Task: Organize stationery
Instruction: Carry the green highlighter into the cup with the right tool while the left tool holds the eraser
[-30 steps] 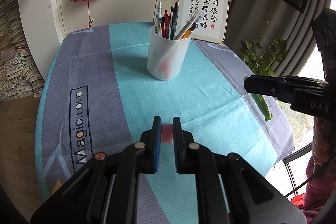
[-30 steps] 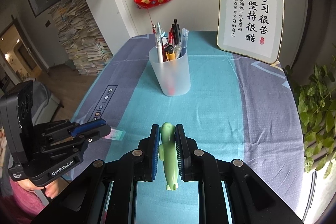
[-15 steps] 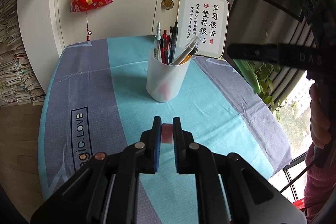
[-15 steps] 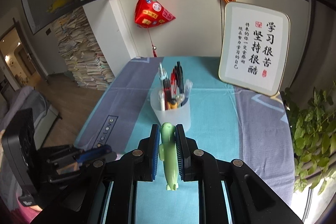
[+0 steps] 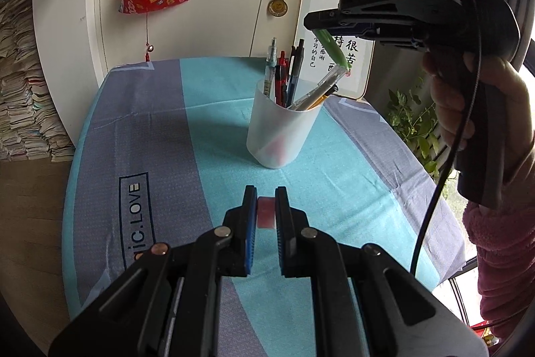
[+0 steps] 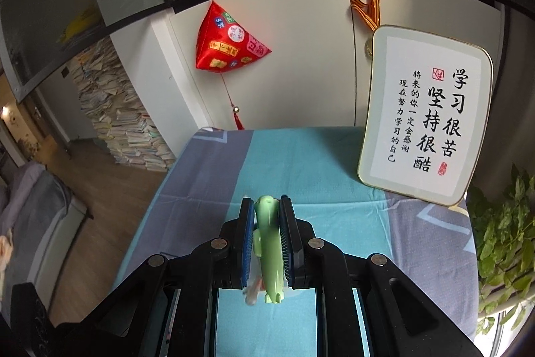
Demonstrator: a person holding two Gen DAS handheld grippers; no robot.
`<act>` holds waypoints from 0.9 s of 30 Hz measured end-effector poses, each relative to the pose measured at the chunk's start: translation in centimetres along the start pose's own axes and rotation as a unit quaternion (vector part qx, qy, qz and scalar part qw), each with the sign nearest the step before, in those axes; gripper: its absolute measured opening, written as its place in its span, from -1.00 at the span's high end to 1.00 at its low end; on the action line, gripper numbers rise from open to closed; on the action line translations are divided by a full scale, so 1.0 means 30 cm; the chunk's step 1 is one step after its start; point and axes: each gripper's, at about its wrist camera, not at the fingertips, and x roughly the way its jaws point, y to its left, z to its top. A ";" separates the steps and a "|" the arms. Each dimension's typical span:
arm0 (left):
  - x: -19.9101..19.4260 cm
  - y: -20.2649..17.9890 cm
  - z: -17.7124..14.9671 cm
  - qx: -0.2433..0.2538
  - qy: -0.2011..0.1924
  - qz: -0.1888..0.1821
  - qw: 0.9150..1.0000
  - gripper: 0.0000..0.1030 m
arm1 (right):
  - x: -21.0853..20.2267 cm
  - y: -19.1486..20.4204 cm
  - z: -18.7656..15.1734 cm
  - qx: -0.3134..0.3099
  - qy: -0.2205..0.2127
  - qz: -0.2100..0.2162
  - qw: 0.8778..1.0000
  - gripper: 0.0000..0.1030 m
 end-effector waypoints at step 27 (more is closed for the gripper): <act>0.030 0.030 0.011 -0.010 0.003 -0.010 1.000 0.83 | 0.020 -0.005 -0.070 -0.005 -0.020 0.005 1.000 0.69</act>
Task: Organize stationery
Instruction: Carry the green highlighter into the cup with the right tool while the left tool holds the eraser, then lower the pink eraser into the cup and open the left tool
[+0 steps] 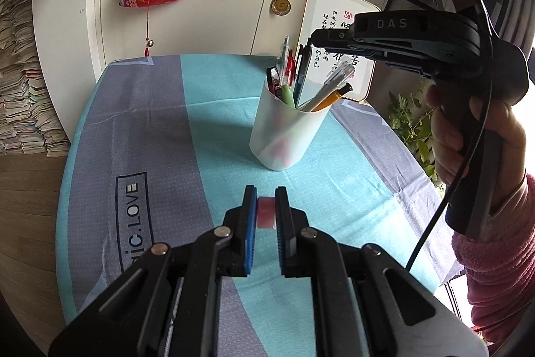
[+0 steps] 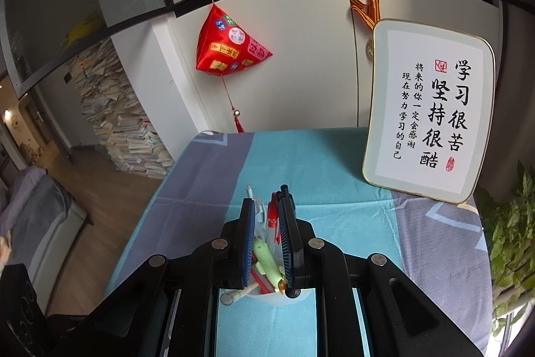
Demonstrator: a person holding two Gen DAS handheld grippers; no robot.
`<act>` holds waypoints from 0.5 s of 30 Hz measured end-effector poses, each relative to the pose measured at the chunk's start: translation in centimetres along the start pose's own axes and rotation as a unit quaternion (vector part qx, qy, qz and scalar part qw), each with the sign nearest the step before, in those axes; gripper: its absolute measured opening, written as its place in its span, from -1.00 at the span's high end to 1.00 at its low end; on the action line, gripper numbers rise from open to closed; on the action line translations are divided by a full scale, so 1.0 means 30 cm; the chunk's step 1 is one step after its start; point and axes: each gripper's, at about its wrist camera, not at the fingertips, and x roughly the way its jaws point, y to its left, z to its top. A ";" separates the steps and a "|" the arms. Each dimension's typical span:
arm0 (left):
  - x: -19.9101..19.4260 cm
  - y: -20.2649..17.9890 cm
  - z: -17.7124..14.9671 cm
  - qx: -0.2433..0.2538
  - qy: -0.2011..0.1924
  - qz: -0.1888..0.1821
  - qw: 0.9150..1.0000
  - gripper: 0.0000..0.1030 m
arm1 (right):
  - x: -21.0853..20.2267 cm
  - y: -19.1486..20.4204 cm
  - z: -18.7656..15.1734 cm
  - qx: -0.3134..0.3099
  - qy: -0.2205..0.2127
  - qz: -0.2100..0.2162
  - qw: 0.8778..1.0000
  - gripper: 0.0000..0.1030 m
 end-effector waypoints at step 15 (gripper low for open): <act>0.001 -0.017 0.162 0.000 -0.014 -0.015 1.000 0.83 | -0.157 -0.062 -0.153 -0.048 0.021 -0.037 0.998 0.68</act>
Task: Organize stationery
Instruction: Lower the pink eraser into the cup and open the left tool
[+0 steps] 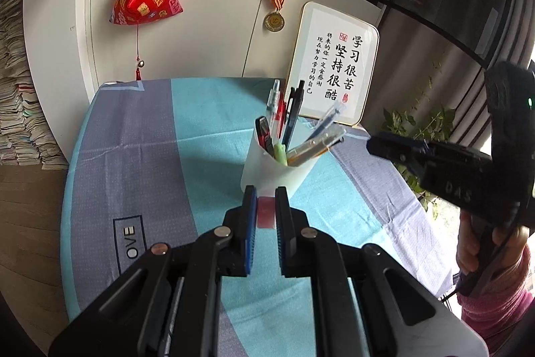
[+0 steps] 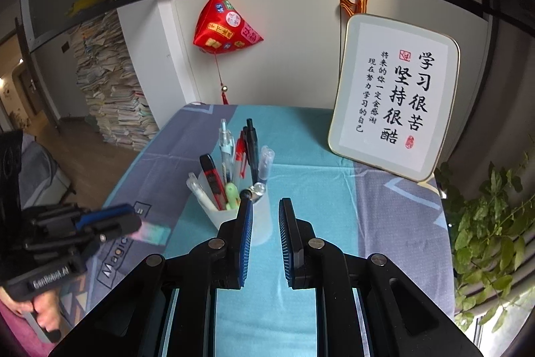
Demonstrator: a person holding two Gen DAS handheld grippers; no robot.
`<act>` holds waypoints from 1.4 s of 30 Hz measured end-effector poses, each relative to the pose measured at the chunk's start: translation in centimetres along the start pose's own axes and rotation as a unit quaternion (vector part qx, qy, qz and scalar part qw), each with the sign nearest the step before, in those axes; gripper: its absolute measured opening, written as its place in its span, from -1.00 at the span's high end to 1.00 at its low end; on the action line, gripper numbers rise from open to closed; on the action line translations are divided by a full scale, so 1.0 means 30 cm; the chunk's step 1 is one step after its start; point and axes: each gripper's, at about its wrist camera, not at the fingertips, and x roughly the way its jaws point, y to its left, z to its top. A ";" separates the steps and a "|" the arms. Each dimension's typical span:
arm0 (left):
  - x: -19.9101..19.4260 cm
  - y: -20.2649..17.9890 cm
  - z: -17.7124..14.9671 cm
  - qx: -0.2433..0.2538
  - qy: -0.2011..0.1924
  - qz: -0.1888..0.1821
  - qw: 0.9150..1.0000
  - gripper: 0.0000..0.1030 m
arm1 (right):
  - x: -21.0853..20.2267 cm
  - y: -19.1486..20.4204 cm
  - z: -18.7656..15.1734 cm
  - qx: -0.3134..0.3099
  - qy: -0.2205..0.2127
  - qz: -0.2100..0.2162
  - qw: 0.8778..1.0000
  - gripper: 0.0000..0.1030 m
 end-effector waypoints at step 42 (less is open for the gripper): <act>0.217 -0.104 0.173 0.015 0.038 0.006 0.999 0.76 | 0.032 -0.100 -0.107 0.015 0.027 0.002 1.000 0.69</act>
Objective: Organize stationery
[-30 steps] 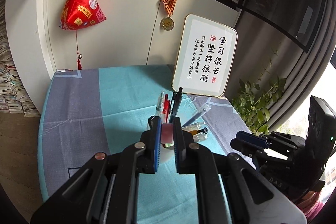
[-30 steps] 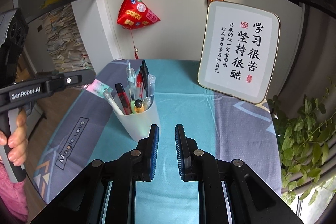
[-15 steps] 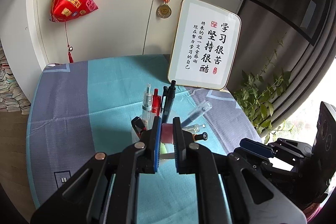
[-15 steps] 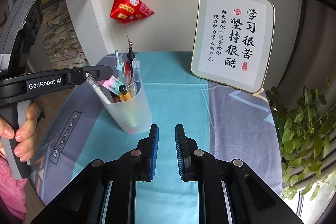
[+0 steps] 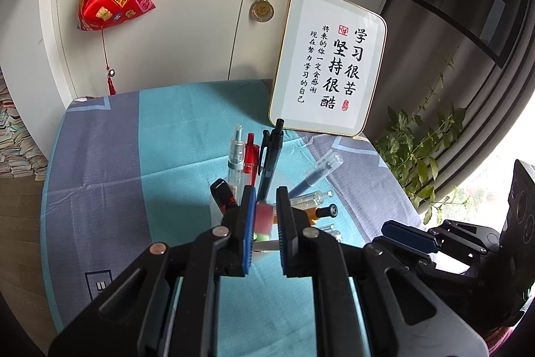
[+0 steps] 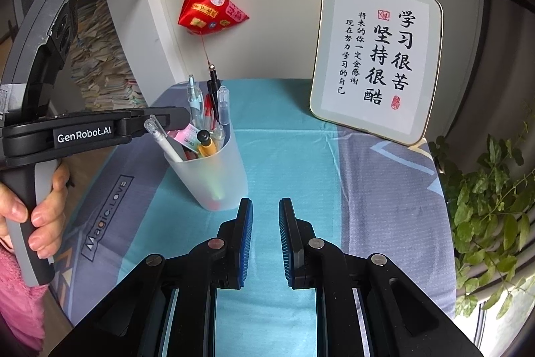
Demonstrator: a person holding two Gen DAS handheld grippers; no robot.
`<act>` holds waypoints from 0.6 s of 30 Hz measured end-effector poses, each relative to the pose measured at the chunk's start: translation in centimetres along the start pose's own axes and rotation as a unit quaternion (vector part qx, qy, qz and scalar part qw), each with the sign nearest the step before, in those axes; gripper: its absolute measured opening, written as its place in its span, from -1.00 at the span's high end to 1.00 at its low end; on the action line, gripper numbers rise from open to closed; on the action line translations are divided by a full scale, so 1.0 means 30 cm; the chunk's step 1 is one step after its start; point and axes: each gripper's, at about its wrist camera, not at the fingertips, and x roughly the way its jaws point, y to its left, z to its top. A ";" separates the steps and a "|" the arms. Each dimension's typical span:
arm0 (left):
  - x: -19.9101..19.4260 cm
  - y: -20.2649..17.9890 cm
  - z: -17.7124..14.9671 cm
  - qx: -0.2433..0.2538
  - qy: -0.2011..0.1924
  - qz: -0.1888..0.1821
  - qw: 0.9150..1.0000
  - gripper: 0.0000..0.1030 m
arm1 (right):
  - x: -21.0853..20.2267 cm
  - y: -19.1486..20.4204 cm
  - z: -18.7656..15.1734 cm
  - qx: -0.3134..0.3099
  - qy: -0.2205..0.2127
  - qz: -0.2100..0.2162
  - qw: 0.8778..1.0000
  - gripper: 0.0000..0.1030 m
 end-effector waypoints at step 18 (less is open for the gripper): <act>-0.170 -0.062 -0.097 0.058 -0.065 0.048 0.995 0.21 | -0.043 0.074 0.010 -0.009 -0.007 0.000 1.000 0.68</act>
